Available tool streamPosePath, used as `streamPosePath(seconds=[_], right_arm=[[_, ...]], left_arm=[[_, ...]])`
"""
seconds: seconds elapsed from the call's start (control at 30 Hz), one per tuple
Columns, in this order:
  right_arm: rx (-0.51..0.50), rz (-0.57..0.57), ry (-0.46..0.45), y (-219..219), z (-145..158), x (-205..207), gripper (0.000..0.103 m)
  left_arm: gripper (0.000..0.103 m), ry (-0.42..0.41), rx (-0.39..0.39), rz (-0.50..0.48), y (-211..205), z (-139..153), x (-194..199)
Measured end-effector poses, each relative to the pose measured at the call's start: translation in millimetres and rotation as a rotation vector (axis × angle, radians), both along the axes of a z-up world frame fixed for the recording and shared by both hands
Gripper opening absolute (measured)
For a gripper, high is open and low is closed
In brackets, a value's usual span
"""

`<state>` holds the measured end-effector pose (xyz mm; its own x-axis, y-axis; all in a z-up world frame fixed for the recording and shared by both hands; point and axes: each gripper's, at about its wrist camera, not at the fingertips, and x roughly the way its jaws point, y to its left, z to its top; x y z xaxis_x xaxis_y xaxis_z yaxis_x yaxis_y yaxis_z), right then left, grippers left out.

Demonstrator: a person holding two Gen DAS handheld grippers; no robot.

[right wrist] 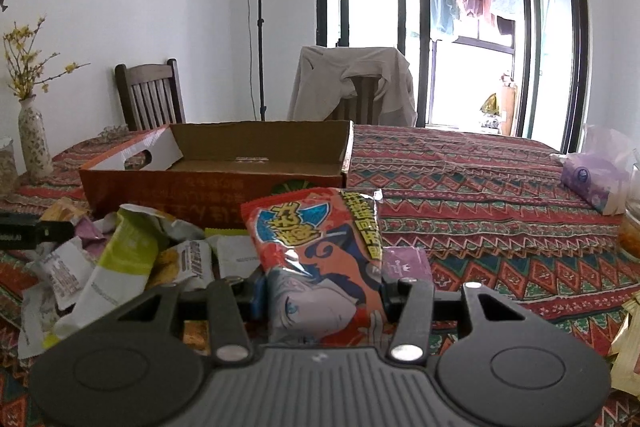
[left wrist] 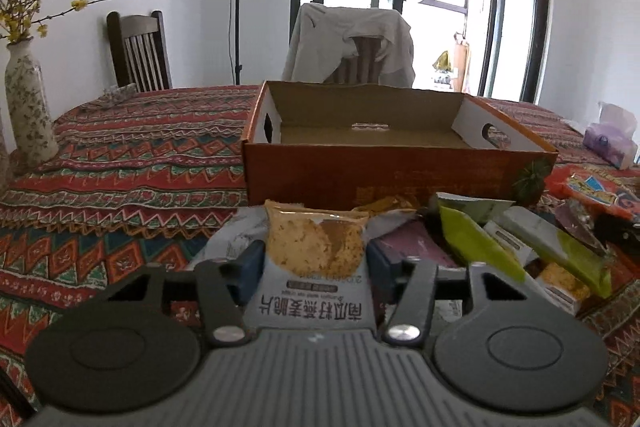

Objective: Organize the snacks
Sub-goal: 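Carry both packets into the cardboard box and open both tools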

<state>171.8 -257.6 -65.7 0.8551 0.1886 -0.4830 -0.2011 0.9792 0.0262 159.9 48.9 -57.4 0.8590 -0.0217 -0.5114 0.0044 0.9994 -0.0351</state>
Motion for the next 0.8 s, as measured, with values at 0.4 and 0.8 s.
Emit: streamPosePath(seconds=[0.4,0.8], right_arm=[[0.031,0.015,-0.056,8.5,15.6,9.7,0.048],[0.053,0.028,-0.151,39.9,58.6,76.9,0.048]], left_arm=[[0.052,-0.087,-0.038,-0.012,0.7,29.3,-7.5],[0.052,-0.152,-0.059,-0.013,-13.7,73.6,58.5]])
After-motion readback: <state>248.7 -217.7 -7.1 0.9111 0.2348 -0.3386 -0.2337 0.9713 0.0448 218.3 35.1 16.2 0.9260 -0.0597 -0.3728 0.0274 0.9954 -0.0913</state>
